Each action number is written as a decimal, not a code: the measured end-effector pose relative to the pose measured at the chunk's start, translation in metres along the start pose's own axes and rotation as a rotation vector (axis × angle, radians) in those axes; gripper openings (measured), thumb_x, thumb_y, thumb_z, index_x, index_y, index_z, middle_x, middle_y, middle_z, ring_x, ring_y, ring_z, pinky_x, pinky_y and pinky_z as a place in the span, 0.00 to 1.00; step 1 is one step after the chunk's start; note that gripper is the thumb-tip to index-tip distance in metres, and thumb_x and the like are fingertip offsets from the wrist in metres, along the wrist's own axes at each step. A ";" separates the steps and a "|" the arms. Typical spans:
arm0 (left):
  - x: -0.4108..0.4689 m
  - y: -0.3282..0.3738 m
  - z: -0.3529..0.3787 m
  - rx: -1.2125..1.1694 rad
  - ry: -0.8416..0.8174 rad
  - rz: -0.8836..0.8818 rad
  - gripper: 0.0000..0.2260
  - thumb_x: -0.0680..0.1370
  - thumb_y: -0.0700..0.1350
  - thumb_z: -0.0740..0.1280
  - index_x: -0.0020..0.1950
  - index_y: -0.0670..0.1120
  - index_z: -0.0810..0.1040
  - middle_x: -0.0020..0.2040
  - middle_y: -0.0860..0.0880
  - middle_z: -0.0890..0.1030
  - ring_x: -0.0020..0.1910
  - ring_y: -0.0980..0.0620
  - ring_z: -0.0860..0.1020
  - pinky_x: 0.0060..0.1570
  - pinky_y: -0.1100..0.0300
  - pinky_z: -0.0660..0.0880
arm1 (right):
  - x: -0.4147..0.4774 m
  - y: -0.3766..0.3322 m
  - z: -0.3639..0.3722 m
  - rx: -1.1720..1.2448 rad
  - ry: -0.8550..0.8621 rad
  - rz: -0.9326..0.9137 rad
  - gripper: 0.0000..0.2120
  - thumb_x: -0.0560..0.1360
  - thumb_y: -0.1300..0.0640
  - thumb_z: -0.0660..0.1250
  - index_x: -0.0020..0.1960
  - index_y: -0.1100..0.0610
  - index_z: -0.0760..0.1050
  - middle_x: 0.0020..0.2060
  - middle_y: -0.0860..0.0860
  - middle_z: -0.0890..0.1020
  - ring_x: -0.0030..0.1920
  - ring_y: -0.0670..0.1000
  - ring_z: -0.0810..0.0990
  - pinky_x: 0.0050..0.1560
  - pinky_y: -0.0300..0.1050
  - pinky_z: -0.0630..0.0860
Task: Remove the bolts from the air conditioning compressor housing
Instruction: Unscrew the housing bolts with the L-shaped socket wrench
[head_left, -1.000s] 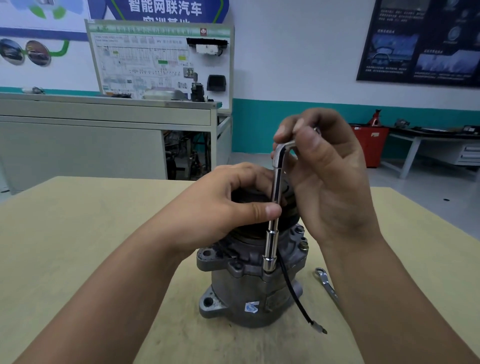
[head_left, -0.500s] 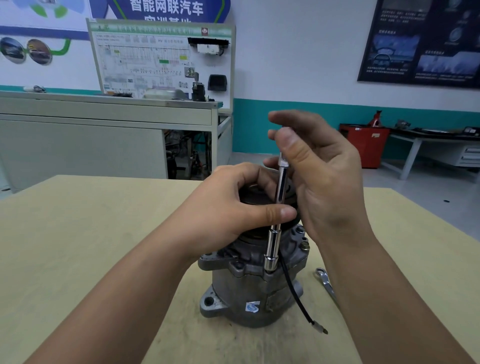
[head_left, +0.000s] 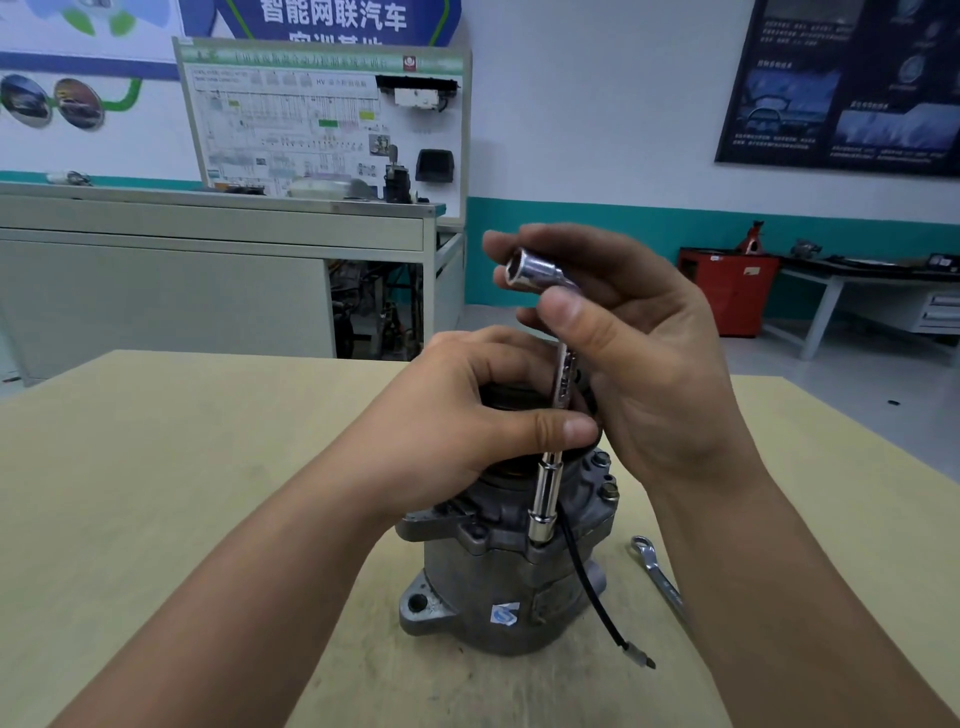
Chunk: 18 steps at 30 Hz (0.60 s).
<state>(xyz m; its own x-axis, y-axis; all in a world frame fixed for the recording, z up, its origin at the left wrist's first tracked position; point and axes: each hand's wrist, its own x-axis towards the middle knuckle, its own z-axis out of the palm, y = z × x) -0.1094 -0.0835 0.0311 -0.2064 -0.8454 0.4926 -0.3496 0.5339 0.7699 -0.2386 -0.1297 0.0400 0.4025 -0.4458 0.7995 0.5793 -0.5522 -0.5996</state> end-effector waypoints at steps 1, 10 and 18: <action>0.000 0.000 0.000 0.005 0.002 0.002 0.10 0.63 0.50 0.72 0.41 0.46 0.84 0.47 0.52 0.82 0.49 0.55 0.81 0.55 0.58 0.76 | 0.000 0.000 0.000 0.033 0.007 -0.003 0.12 0.70 0.67 0.65 0.52 0.58 0.78 0.48 0.50 0.84 0.51 0.47 0.82 0.51 0.37 0.75; 0.000 0.002 -0.003 0.042 -0.007 -0.013 0.11 0.63 0.50 0.71 0.41 0.46 0.82 0.50 0.49 0.81 0.50 0.55 0.79 0.55 0.60 0.74 | 0.001 -0.005 0.005 0.229 0.094 0.020 0.09 0.62 0.56 0.70 0.41 0.57 0.77 0.33 0.51 0.79 0.36 0.47 0.78 0.43 0.40 0.76; -0.001 0.000 -0.005 0.021 0.002 -0.064 0.18 0.64 0.50 0.77 0.47 0.40 0.82 0.49 0.47 0.80 0.51 0.48 0.80 0.57 0.49 0.74 | 0.003 -0.002 -0.004 0.330 0.218 0.086 0.08 0.70 0.64 0.61 0.38 0.58 0.78 0.38 0.51 0.79 0.40 0.47 0.78 0.43 0.44 0.75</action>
<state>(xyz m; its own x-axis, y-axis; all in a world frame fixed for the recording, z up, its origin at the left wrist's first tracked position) -0.1048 -0.0827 0.0323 -0.1811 -0.8776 0.4439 -0.3809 0.4787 0.7910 -0.2410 -0.1327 0.0433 0.3204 -0.6391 0.6992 0.7607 -0.2663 -0.5920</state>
